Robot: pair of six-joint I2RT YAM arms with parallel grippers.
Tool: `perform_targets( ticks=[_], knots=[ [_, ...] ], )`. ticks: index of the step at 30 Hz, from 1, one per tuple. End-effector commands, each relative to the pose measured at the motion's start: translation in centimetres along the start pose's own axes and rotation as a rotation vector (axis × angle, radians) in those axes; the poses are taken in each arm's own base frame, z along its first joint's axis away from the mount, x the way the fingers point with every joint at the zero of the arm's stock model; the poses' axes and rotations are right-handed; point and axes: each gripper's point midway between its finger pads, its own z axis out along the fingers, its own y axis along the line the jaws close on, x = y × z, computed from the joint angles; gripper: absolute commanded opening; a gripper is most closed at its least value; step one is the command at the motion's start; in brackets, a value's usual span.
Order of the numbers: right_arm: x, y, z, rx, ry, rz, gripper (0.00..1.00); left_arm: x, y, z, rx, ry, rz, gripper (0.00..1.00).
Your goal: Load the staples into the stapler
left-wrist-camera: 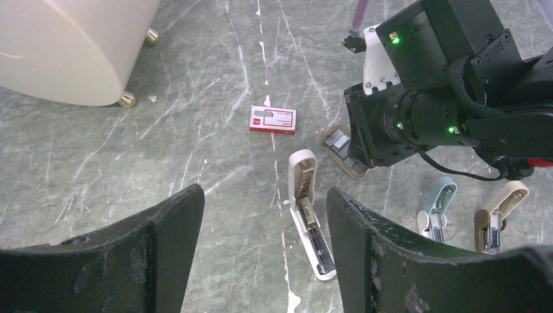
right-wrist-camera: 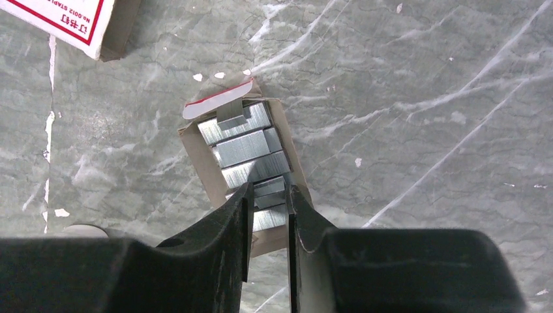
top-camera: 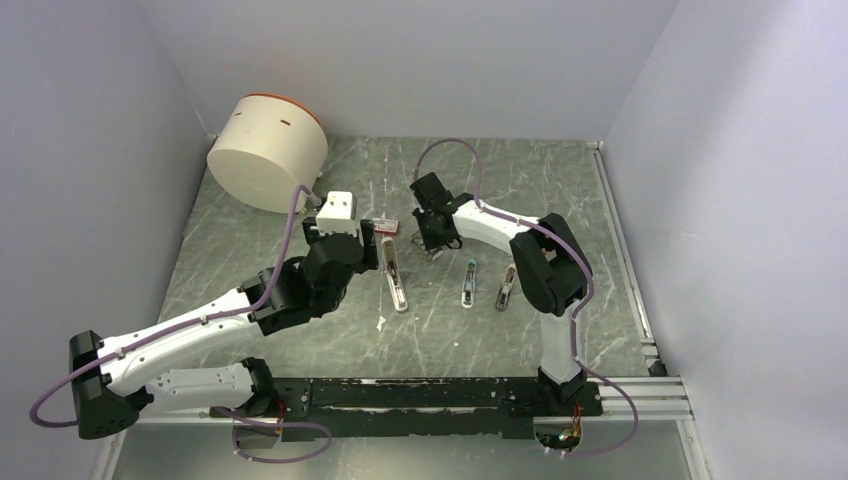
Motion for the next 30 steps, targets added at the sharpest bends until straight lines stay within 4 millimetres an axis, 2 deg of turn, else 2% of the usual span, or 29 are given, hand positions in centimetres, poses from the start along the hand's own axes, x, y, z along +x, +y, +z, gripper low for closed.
perform_targets(
  ticks=[1,9,18,22,26,30],
  knots=[
    [-0.2,-0.3,-0.1,0.009,-0.016,0.007,0.24,-0.3,0.1,0.0,-0.004,-0.003,-0.010,0.74],
    [-1.7,-0.7,-1.7,0.029,-0.067,0.017,0.25,-0.4,0.1,0.0,-0.001,-0.004,-0.015,0.74],
    [-1.7,-0.6,-2.5,0.028,-0.053,0.020,0.26,-0.5,0.1,-0.1,0.000,-0.006,-0.019,0.74],
    [-1.6,0.2,-3.8,-0.006,-0.043,0.019,0.26,-0.9,0.3,-0.3,-0.004,-0.013,-0.030,0.73],
    [-0.7,1.7,-5.3,-0.059,-0.019,0.007,0.27,-1.4,0.5,-0.6,-0.003,-0.023,-0.046,0.73],
    [1.2,3.2,-6.4,-0.085,0.022,-0.002,0.27,-1.9,0.8,-1.0,-0.003,-0.032,-0.062,0.73]
  ],
)
